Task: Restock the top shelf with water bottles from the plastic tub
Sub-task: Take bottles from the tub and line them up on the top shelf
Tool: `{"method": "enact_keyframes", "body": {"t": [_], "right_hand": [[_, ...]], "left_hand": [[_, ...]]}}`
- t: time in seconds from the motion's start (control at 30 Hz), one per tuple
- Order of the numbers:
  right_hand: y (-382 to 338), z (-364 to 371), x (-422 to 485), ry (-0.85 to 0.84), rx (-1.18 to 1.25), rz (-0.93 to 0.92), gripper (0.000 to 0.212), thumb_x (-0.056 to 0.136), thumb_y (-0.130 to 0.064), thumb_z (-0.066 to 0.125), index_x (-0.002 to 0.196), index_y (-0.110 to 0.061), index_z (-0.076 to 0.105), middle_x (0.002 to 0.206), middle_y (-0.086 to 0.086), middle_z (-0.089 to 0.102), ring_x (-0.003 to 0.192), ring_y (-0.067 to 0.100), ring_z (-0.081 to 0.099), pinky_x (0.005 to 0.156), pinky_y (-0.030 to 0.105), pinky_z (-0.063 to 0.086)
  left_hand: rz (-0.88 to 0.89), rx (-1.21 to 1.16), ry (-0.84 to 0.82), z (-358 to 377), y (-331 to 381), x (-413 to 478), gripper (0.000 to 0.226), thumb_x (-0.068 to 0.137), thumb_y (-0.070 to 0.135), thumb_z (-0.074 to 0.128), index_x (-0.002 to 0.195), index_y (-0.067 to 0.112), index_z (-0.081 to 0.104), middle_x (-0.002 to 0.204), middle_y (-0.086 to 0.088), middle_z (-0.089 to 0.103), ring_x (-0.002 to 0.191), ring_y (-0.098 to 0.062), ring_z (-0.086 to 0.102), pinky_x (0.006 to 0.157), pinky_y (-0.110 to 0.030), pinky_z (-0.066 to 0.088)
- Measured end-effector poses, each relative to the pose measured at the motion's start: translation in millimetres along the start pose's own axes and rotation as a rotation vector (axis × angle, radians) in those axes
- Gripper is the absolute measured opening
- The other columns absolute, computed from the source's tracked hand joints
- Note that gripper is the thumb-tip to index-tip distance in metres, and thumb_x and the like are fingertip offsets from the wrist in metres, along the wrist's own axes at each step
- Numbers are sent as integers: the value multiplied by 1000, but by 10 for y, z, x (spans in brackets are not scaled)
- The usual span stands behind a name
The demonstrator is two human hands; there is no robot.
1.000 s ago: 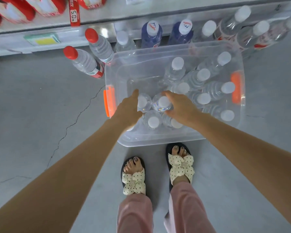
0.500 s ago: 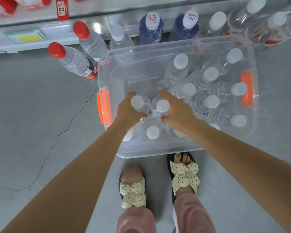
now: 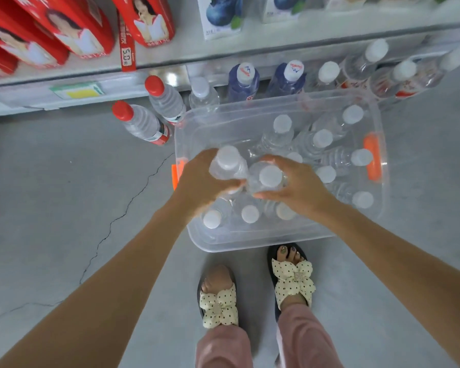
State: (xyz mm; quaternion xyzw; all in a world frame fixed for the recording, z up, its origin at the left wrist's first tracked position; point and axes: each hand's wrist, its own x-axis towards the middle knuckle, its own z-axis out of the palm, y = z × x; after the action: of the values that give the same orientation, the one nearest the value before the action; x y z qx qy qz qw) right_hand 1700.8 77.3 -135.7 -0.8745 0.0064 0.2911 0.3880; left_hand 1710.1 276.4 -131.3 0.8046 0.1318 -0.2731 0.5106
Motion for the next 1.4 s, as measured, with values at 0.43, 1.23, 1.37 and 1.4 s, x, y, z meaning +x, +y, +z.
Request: {"method": "enact_keyframes", "body": {"t": [0.43, 1.23, 1.37, 1.4], "right_hand": [[-1667, -1283, -390, -2, 527, 146, 41, 74, -63, 65, 95, -28, 66, 99, -13, 68, 96, 4, 61, 89, 30, 44], [-5437, -3706, -2802, 93, 933, -390, 65, 68, -66, 62, 117, -24, 57, 100, 9, 71, 96, 31, 65, 86, 44, 50], [-5962, -3942, -3296, 54, 964, -555, 34, 81, -54, 52, 82, -23, 68, 88, 8, 69, 78, 24, 63, 77, 37, 48], [-6080, -3989, -3416, 44, 959, -593, 35, 85, -51, 48, 74, -24, 69, 84, 7, 68, 75, 22, 62, 75, 36, 47]], "left_hand": [[166, -254, -24, -1012, 1838, -665, 35, 80, 28, 72, 109, 11, 62, 98, 2, 71, 87, -9, 68, 74, -22, 48], [570, -547, 243, -2690, 5589, -3904, 39, 75, 55, 65, 103, 28, 63, 115, 11, 61, 108, -5, 57, 98, -36, 41], [714, -506, 293, -2930, 6008, -4399, 22, 87, 39, 61, 99, 21, 63, 98, 9, 67, 87, 1, 62, 82, -20, 45], [741, -522, 296, -2997, 6090, -4503, 21, 86, 39, 62, 95, 20, 64, 94, 6, 68, 87, -5, 63, 83, -25, 46]]}}
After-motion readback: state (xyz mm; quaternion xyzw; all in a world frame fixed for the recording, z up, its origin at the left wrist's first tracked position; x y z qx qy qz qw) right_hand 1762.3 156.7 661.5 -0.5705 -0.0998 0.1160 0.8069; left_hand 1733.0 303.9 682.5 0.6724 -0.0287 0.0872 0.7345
